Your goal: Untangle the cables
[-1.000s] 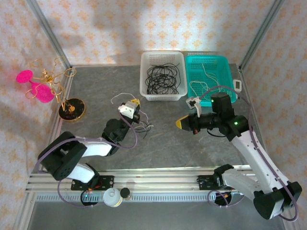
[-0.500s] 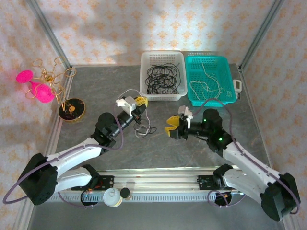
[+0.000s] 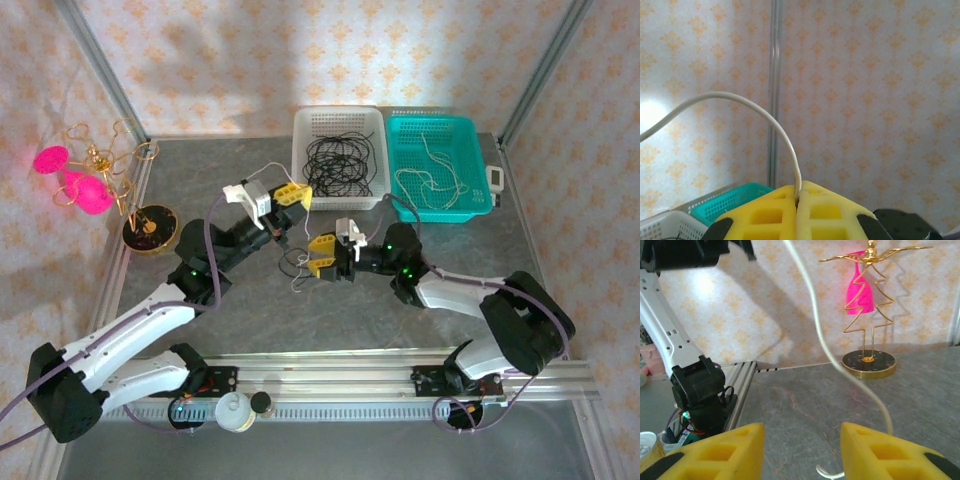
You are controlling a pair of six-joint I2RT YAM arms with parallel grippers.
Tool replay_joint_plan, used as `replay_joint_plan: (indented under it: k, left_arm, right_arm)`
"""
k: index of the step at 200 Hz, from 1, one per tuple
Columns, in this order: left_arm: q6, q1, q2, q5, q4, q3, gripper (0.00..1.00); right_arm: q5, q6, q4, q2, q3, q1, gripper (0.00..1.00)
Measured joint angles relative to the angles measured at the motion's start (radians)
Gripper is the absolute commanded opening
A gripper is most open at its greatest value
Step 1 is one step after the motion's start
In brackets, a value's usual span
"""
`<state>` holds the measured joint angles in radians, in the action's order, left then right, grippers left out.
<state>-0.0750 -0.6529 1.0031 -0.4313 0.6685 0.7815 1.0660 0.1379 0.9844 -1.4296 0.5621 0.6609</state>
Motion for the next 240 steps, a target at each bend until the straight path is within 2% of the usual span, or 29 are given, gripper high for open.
replay_joint_plan:
  k: [43,97,158,184,223,240]
  left_arm:
    - [0.004,0.000,-0.004,-0.011,-0.090,0.110,0.00]
    - [0.003,0.000,-0.011,-0.038,-0.130,0.239,0.00]
    - [-0.023,0.000,0.013,-0.063,-0.129,0.319,0.00]
    - [-0.029,0.000,0.038,-0.063,-0.141,0.374,0.00]
    - [-0.037,-0.002,0.079,-0.065,-0.139,0.468,0.00]
    - [-0.046,-0.002,0.103,-0.071,-0.132,0.515,0.00]
  right_arm:
    - [-0.005,0.091,-0.026,0.004,-0.010,-0.008,0.52]
    - [-0.058,0.098,0.028,0.040,-0.101,-0.028,0.58]
    - [-0.071,0.068,0.159,-0.127,-0.061,0.015,0.58]
    - [-0.079,0.045,0.195,-0.185,-0.010,0.051,0.50]
    - [-0.169,-0.055,0.344,-0.338,0.017,0.069,0.37]
    - [-0.214,-0.103,0.406,-0.425,0.018,0.069,0.27]
